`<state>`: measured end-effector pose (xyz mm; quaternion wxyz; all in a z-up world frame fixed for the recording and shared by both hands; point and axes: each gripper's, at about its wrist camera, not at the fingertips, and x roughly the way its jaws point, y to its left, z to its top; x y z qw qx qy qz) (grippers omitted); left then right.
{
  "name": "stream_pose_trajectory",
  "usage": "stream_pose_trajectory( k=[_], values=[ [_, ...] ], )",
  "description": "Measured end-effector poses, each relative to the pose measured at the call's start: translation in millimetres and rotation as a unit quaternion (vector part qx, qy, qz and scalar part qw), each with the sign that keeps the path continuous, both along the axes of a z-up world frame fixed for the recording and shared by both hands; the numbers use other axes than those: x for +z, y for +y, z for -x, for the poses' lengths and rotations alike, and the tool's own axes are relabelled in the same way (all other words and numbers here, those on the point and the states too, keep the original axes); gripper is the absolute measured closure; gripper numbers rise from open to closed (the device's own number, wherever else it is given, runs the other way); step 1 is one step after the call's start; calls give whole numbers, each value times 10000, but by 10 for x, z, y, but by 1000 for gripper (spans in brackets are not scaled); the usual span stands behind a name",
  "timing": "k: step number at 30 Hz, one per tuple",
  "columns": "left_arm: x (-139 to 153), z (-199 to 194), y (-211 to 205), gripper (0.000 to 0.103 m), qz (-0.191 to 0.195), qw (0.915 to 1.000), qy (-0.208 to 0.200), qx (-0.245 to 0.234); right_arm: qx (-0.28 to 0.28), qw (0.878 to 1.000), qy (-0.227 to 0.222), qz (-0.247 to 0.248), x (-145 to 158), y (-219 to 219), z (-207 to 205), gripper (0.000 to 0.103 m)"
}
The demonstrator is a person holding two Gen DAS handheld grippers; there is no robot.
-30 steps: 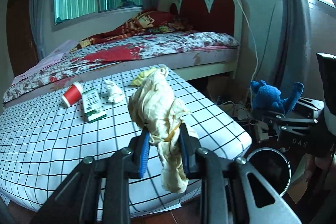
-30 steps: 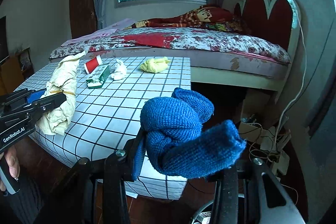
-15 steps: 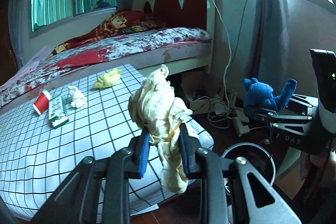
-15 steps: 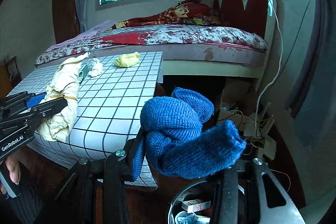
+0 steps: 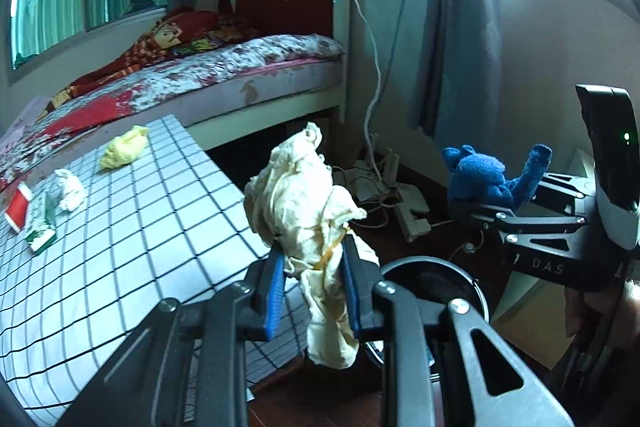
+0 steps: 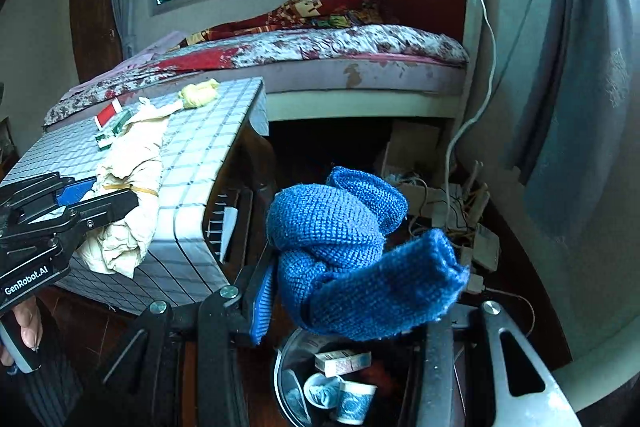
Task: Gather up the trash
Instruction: 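Carry the beige tissue and blue sock with both tools over the black bin, then open both tools to drop the tissue and sock into the bin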
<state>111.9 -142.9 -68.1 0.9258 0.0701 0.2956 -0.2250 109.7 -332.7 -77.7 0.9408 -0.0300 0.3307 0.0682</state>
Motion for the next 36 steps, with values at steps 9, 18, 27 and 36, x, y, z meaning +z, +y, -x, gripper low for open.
stream_pose_trajectory(
  k=[9, 18, 27, 36],
  values=[
    [-277, 20, -526, 76, -101, 9961, 446, -755, -228, 9987, 449, 33, -309, -397, 108, 58],
    [-593, 15, -848, 76, -215, 9895, 889, -1115, -308, 9953, 916, 110, -636, -627, 143, 57],
    [-887, -93, -1024, 74, -340, 9802, 1359, -1398, -37, 9884, 1498, 228, -953, -622, 65, 57],
    [-1085, -237, -1067, 46, -332, 9757, 1649, -1406, -124, 9773, 2063, 470, -1307, -643, -86, 20]
  ],
)
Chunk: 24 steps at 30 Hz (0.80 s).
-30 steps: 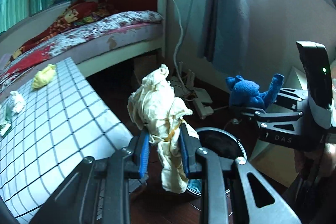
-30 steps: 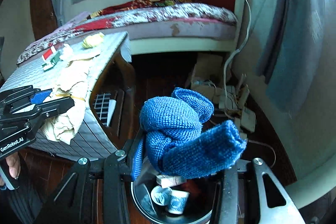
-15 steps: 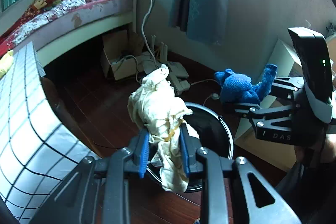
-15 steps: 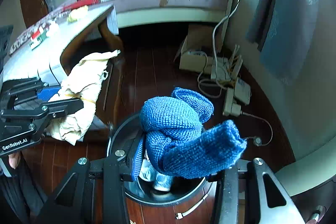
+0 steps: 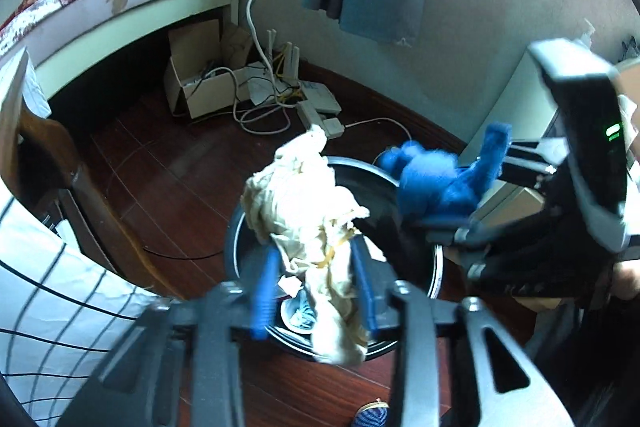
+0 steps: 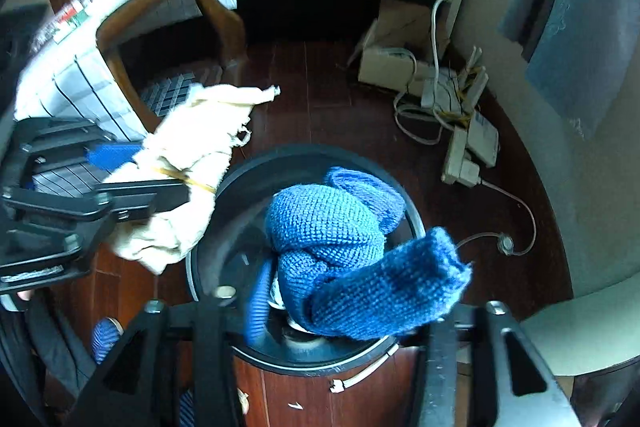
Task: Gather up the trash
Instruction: 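Open both tools to drop the tissue and sock into the bin, then move both open tools back toward the table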
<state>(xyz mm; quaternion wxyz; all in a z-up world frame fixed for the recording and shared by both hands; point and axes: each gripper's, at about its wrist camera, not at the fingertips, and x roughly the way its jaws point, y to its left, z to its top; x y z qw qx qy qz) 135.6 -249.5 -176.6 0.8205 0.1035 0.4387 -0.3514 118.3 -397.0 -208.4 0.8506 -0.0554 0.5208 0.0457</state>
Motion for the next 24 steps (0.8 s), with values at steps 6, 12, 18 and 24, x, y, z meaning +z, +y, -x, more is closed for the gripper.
stream_pose_trajectory(
  k=[6, 12, 18, 24],
  values=[
    [-126, -67, 120, 2, -217, 9977, -88, 633, -227, 9984, 247, 457, -159, -67, -39, 1],
    [-152, -37, 156, 1, -422, 9948, -271, 888, -361, 9977, 223, 535, -111, -103, -32, 1],
    [-108, -30, 176, 1, -406, 9945, -359, 898, -311, 9978, 190, 552, -93, -93, -6, 1],
    [-46, -26, 180, 1, -344, 9944, -418, 904, -333, 9982, 79, 490, -21, -86, 5, 1]
  ],
)
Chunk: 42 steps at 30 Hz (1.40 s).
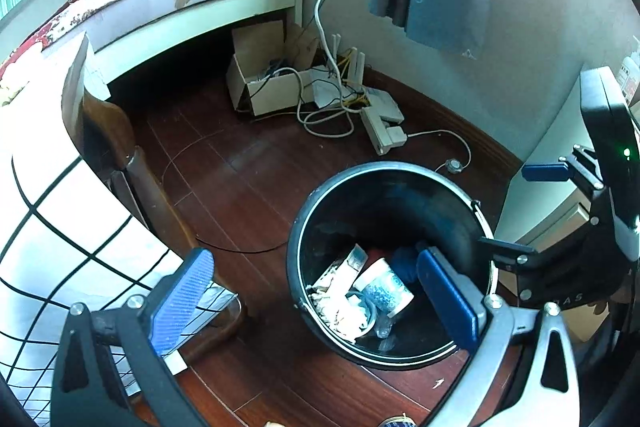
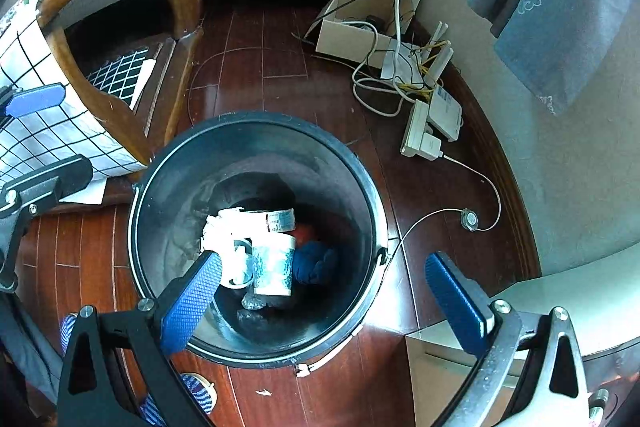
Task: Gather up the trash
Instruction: 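Move both open tools back toward the table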
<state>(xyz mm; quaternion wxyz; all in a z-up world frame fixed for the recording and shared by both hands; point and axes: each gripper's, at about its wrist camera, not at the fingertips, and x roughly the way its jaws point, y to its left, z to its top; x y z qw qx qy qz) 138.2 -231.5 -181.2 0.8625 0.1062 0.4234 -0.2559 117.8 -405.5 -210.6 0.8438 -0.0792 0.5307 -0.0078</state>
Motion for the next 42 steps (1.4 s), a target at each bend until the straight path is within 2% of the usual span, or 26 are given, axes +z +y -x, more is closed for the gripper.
stream_pose_trajectory(
  k=[24, 33, 42],
  values=[
    [525, 202, 192, 1, -19, 9974, -662, 281, -14, 9954, -927, -248, 580, 179, 176, 1],
    [769, 219, 517, 1, 50, 9931, -979, 645, 163, 9908, -1297, -339, 853, 459, 105, 1],
    [943, 219, 978, 1, 129, 9860, -1199, 1150, 585, 9864, -1488, -378, 1012, 907, 16, 1]
  ],
)
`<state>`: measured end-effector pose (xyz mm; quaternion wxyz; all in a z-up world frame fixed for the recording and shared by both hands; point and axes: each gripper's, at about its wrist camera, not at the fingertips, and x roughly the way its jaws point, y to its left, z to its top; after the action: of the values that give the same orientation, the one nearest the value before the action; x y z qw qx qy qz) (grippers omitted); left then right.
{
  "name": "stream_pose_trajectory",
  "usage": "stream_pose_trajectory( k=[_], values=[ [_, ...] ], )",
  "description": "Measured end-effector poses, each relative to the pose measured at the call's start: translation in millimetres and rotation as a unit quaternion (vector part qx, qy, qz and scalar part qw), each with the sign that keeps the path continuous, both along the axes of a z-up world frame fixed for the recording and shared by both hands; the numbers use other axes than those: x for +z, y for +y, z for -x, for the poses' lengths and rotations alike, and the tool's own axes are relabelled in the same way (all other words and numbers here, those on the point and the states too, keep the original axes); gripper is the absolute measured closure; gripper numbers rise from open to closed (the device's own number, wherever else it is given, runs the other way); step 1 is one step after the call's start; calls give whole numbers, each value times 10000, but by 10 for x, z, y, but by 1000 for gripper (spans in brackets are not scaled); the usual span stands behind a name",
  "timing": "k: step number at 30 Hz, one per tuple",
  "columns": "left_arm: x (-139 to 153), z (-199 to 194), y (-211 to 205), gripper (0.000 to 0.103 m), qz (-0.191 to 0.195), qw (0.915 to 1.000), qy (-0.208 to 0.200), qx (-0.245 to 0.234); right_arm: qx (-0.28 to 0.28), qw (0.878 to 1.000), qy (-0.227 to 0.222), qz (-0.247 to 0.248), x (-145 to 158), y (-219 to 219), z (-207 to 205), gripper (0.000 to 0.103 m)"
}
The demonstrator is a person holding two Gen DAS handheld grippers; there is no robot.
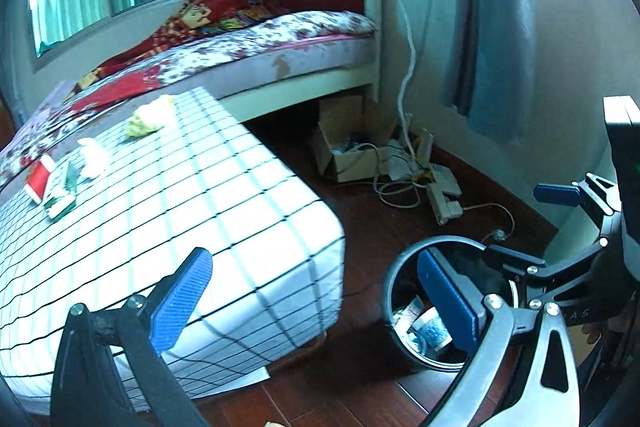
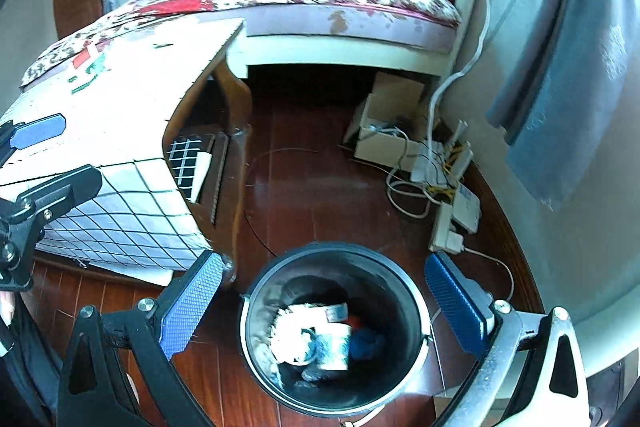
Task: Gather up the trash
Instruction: 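Move both open tools back toward the table, then grasp the green-and-white milk carton with the left tool while the right tool grasps the white tissue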
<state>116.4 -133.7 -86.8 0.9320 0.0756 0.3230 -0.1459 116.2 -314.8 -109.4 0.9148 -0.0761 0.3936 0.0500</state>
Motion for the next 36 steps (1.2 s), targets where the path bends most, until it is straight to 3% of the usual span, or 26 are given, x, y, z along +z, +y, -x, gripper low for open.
stream_pose_trajectory(
  k=[9, 17, 29, 36],
  values=[
    [105, -14, 719, 1, 77, 9965, -210, 811, 220, 9988, -397, -197, 259, 591, -225, 1],
    [205, -234, 1524, 1, 105, 9847, -239, 1722, 543, 9964, -596, -269, 479, 1233, -617, 1],
    [183, -899, 2399, 1, 72, 9626, -124, 2707, 1253, 9912, -237, -348, 460, 2203, -1459, 1],
    [28, -1389, 2598, 5, 112, 9581, 177, 2858, 1457, 9889, -132, -265, 430, 2507, -1994, 1]
  ],
)
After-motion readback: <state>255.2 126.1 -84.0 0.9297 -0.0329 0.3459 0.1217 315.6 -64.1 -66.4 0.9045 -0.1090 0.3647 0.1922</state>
